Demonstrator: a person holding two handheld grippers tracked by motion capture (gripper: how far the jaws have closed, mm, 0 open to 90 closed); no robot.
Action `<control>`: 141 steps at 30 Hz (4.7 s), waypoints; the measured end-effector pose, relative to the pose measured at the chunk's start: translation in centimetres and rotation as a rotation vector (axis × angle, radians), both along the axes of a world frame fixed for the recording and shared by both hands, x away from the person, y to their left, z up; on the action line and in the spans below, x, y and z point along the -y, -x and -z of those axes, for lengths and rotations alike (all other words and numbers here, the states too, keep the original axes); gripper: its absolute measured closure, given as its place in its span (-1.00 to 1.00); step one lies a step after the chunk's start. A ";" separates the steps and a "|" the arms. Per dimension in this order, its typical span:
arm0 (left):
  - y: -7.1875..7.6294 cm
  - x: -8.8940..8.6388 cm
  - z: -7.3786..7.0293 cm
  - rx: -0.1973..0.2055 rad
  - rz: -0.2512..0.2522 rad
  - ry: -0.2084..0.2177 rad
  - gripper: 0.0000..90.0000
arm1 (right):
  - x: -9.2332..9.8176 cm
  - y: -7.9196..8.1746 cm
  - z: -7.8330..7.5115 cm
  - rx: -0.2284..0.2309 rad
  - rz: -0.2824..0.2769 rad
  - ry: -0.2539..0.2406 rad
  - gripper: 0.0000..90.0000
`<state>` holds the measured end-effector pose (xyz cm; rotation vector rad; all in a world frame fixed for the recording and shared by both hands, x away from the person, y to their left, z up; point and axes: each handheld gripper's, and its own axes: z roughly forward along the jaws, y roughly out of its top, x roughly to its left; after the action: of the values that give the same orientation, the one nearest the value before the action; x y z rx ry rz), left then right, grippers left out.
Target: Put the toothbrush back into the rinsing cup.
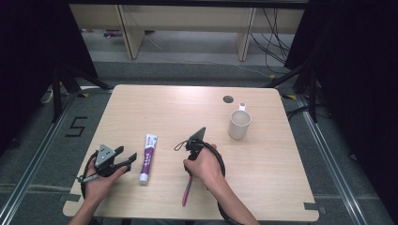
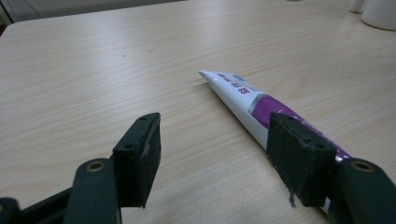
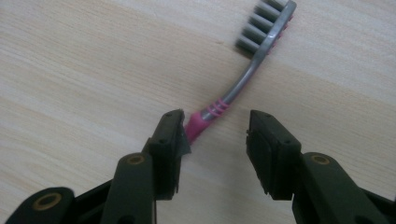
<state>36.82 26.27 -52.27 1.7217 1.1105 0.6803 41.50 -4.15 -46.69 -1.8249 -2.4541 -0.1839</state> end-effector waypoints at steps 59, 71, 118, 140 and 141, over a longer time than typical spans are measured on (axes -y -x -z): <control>0.0 0.0 0.0 -0.004 0.012 -0.007 -0.22 | 4.6 -0.8 -1.3 0.104 -0.114 -0.103 0.80; 0.0 0.0 0.0 -0.006 0.010 -0.006 -0.22 | 7.4 -0.6 -3.2 0.213 -0.071 -0.184 0.80; 0.0 0.0 0.0 -0.005 0.007 0.001 -0.22 | 14.1 -0.2 -4.8 0.707 -0.040 -0.390 0.80; 0.0 0.0 0.0 -0.004 0.008 -0.005 -0.22 | 15.5 0.4 -5.0 0.879 0.041 -0.461 0.79; 0.0 0.0 0.0 -0.004 0.008 -0.006 -0.22 | 15.6 0.4 -5.0 0.888 0.033 -0.461 0.79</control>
<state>36.80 26.26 -52.26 1.7320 1.1052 0.6759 41.08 -19.75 -41.66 -1.7780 -2.4711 -1.7171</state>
